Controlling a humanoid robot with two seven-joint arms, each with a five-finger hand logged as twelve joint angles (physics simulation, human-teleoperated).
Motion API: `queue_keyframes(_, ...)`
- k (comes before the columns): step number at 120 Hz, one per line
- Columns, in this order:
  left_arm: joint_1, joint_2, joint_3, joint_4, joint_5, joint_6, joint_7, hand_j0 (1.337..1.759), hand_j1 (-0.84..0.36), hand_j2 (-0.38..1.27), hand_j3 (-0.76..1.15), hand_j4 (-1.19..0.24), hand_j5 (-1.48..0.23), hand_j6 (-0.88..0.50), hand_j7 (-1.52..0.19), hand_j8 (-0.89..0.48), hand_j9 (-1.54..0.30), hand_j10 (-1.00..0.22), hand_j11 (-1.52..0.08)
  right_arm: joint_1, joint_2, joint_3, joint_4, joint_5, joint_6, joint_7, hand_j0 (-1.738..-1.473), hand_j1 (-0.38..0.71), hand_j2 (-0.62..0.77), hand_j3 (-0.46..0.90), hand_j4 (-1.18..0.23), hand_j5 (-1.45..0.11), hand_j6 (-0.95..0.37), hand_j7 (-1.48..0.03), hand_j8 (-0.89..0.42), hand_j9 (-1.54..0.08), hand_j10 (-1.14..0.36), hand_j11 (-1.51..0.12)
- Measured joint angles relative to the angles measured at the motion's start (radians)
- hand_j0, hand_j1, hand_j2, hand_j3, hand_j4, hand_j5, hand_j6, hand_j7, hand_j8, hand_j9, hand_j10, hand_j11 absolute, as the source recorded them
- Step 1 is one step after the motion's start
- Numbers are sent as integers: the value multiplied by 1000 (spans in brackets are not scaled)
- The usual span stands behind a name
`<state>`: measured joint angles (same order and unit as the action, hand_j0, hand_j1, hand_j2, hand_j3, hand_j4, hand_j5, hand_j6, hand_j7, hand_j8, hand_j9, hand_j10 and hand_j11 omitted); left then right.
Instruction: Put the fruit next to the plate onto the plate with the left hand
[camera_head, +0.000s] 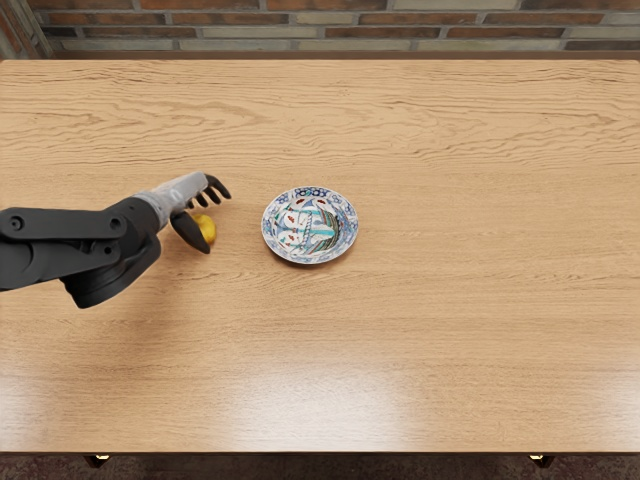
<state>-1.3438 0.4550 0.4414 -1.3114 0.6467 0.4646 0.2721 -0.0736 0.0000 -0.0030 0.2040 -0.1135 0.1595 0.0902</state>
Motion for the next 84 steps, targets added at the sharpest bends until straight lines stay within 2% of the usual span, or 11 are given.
queue_keyframes(39,8,1,0,0,-2,-1,1,1658,-249,130,0,-508,-663,-508,-662,-506,-663,-508,-663,0,0,0,0,0,0,0,-1658,-330,-3,0,-16,-20,-16,-20,-16,-20,-16,-20)
queue_keyframes(84,1,6,4,-2,-3,-4,1,1656,-291,284,0,-622,-826,-587,-826,-444,-832,-507,-832,0,0,0,0,0,0,0,-1658,-330,-3,0,-16,-21,-16,-21,-16,-21,-16,-21)
